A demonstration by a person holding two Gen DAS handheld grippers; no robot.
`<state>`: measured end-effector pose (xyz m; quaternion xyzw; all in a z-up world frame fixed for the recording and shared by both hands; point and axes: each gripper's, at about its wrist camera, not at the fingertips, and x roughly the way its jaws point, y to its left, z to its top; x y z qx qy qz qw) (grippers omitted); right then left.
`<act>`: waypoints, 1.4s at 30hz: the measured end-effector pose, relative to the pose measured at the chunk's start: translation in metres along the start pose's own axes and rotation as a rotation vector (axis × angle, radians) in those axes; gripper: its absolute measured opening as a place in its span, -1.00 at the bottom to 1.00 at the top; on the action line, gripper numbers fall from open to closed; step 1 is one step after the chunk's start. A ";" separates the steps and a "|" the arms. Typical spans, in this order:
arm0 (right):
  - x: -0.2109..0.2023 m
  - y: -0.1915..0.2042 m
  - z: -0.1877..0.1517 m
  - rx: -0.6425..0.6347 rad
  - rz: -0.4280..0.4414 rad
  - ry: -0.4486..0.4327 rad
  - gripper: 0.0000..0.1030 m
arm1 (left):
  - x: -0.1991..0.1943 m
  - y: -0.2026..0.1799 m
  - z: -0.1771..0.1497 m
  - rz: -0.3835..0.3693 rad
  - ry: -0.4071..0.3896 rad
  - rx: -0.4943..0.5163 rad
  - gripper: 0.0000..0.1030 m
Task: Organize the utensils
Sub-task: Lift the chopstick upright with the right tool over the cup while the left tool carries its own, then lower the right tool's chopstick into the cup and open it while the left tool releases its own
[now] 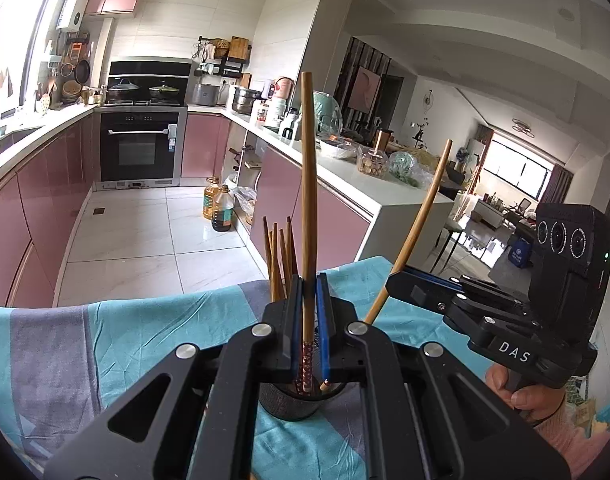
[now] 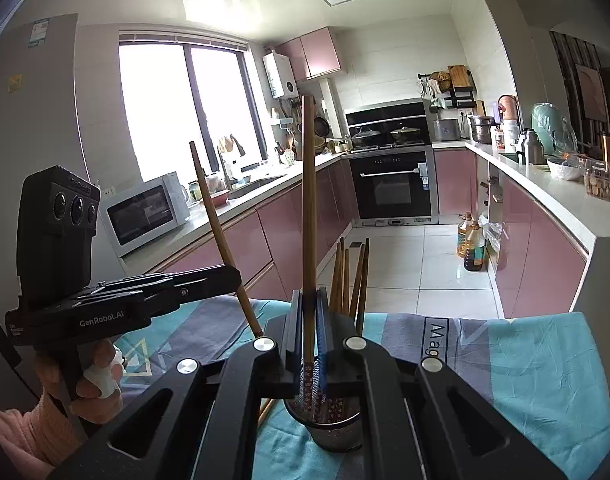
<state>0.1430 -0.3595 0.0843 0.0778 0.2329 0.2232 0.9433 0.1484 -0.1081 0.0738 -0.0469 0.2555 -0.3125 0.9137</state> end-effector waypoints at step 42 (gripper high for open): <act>0.040 -0.013 -0.025 0.010 -0.059 0.128 -0.89 | 0.045 -0.002 -0.026 0.022 0.145 0.027 -0.85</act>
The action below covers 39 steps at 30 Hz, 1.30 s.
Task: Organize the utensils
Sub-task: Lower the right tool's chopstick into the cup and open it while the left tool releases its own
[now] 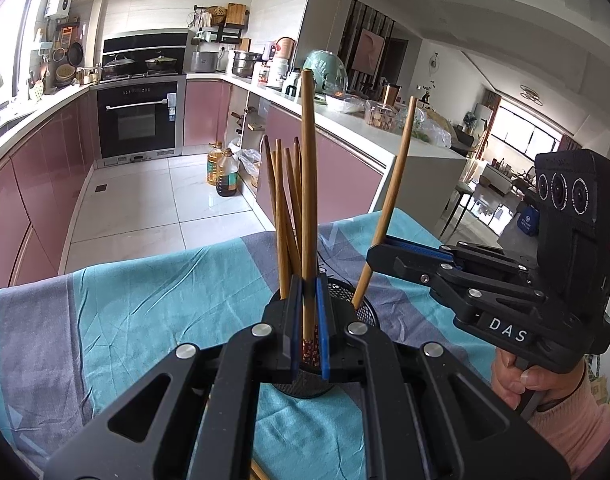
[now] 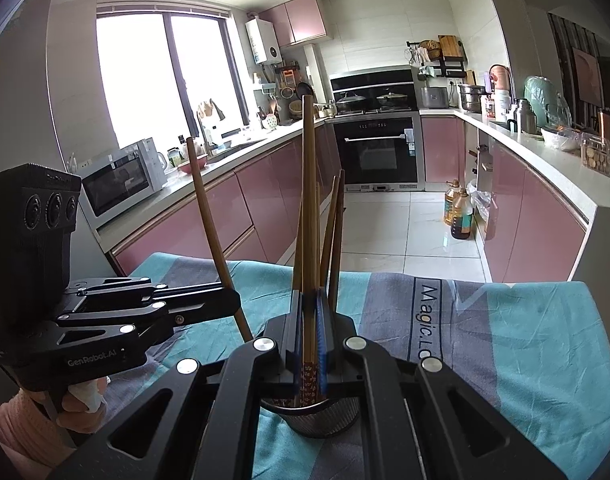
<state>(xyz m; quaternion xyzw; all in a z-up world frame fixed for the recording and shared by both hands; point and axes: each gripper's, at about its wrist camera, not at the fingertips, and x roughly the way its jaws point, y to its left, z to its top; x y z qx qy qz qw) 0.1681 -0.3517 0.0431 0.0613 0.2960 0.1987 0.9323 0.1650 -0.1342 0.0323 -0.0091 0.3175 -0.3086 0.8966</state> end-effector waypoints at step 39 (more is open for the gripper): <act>0.039 -0.007 -0.004 0.025 -0.015 0.100 -0.89 | 0.052 0.011 -0.008 0.019 0.101 -0.024 -0.85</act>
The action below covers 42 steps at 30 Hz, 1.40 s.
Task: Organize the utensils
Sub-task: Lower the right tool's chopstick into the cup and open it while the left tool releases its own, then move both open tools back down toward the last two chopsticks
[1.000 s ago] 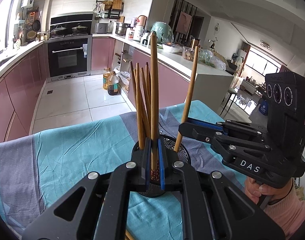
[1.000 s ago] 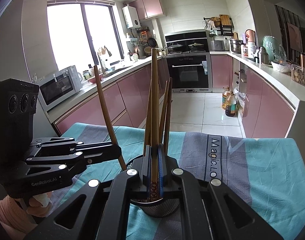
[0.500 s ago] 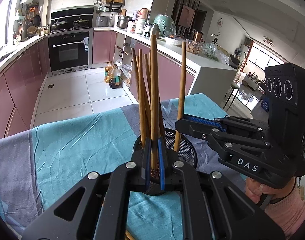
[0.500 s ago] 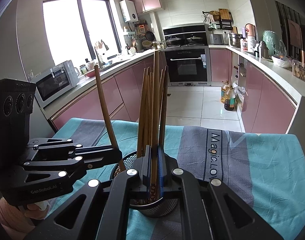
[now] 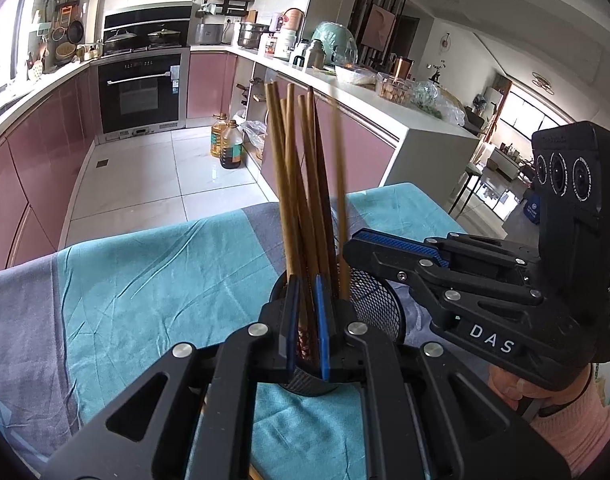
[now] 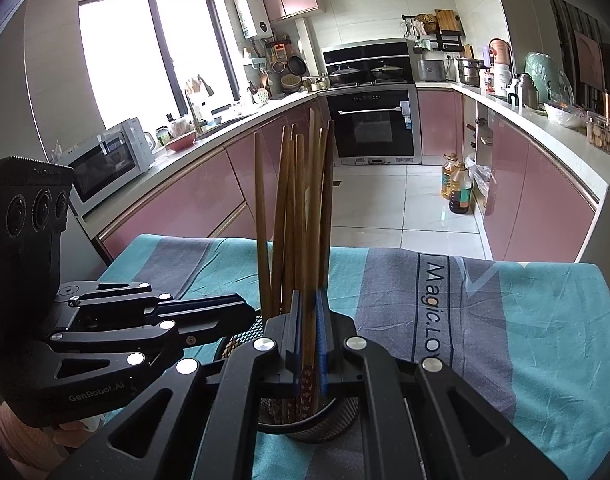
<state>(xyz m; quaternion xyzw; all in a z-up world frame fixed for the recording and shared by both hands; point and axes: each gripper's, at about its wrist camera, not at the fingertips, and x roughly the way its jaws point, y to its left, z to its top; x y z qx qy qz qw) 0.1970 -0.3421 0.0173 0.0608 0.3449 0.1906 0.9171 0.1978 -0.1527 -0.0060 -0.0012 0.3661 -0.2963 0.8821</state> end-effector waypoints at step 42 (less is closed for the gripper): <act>0.024 0.084 -0.109 -0.051 0.151 0.201 -0.24 | -0.079 0.075 -0.133 0.369 -0.056 -0.086 0.82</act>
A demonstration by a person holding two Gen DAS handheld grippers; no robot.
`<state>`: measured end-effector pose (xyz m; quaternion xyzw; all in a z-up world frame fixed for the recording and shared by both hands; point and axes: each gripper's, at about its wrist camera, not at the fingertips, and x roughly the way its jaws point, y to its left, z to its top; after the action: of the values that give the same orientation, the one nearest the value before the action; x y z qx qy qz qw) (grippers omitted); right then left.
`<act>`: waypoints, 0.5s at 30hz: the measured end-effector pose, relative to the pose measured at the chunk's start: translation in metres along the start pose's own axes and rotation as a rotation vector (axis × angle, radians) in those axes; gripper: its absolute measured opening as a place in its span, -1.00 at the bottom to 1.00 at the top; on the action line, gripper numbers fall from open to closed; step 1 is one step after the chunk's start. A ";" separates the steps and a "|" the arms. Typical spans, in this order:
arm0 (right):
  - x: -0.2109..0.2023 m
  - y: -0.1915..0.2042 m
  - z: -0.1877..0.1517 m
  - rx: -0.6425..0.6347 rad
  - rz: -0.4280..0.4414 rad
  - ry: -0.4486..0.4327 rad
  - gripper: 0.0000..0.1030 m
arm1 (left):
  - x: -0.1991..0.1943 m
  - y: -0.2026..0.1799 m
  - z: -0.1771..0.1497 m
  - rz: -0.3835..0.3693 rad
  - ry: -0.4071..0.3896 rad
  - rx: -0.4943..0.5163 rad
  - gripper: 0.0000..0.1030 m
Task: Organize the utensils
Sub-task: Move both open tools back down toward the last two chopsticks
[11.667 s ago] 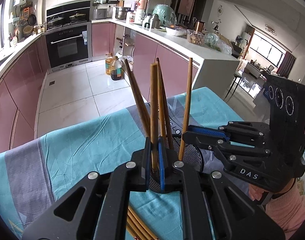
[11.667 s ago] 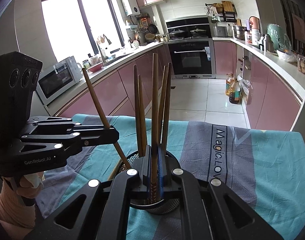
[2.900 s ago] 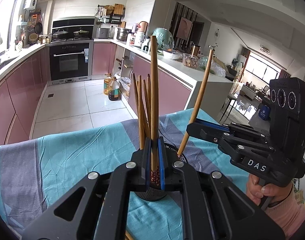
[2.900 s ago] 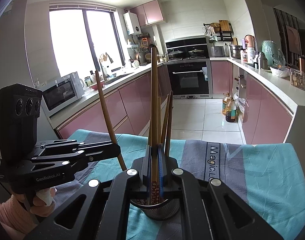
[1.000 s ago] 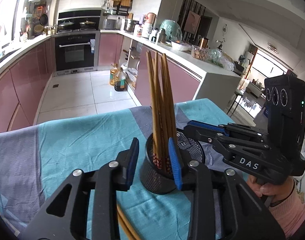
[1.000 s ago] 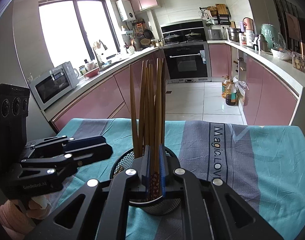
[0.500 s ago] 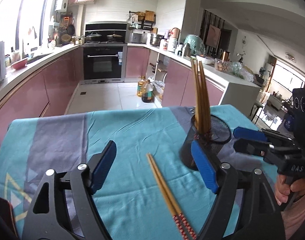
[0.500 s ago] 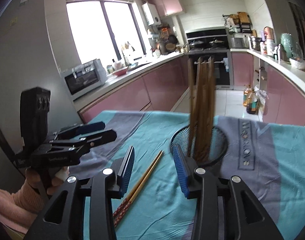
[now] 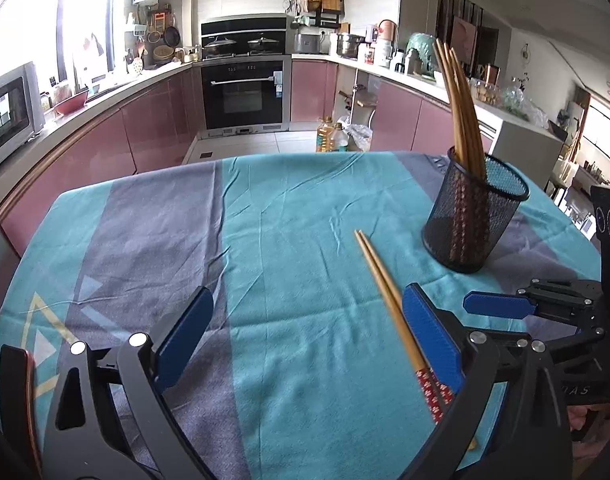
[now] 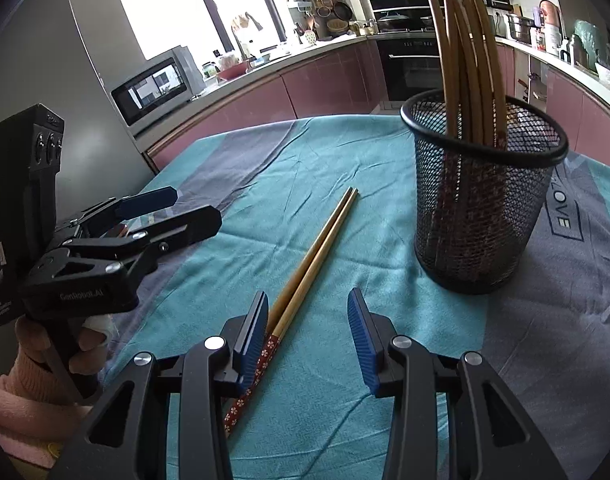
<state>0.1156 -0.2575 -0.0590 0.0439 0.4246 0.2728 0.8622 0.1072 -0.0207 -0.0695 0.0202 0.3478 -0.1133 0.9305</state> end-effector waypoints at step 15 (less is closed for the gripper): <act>0.021 0.009 -0.002 -0.018 -0.050 0.054 -0.26 | 0.012 0.001 -0.015 0.006 0.058 0.010 0.77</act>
<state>0.1202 -0.2402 -0.0724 0.0181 0.4460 0.2559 0.8575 0.1065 -0.0201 -0.0888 0.0288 0.3740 -0.1118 0.9202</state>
